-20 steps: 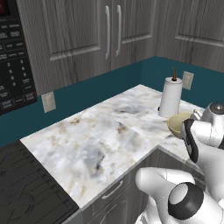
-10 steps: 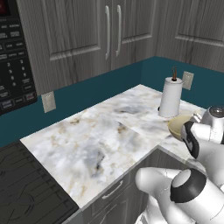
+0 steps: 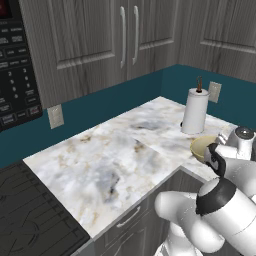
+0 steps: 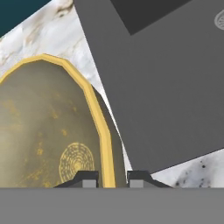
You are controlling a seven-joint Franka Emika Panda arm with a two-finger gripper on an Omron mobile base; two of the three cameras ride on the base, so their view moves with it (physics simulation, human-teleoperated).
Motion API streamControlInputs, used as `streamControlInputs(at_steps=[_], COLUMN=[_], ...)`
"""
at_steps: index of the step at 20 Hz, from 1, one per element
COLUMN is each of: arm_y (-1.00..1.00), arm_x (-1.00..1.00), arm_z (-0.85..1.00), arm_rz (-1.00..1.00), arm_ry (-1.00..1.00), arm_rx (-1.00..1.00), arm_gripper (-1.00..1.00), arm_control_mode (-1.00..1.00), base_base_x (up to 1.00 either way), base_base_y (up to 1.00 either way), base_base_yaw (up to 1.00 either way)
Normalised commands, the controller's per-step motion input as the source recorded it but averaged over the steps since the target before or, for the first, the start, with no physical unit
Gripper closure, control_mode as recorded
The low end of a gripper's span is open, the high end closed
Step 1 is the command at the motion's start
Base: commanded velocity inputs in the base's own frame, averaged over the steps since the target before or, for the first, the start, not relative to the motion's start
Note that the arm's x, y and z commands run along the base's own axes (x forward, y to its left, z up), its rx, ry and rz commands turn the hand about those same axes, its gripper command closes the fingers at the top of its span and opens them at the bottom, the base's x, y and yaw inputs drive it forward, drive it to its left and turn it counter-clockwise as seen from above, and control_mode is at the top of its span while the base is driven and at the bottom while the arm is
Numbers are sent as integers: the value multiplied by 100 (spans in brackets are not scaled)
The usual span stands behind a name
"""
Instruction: Pick the cup and bowl from the counter and place them on the counter next to the sink.
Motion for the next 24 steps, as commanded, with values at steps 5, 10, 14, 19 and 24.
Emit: streamControlInputs(at_steps=[5, 10, 14, 19, 24], arm_y=[0, 0, -1, 0, 0], arm_x=[2, 0, 0, 0, 0], arm_z=[-17, -23, -18, -11, 0], arm_rz=[0, 0, 0, 0, 0], arm_ry=[0, 0, 0, 0, 1], arm_rx=[0, 0, 0, -1, 0], arm_gripper=[100, 100, 100, 100, 100], arm_control_mode=[-100, -100, -100, -100, -100], base_base_x=[0, 0, 0, 0, 0], base_base_y=[0, 0, 0, 0, 0], base_base_yaw=[0, 0, 0, 0, 0])
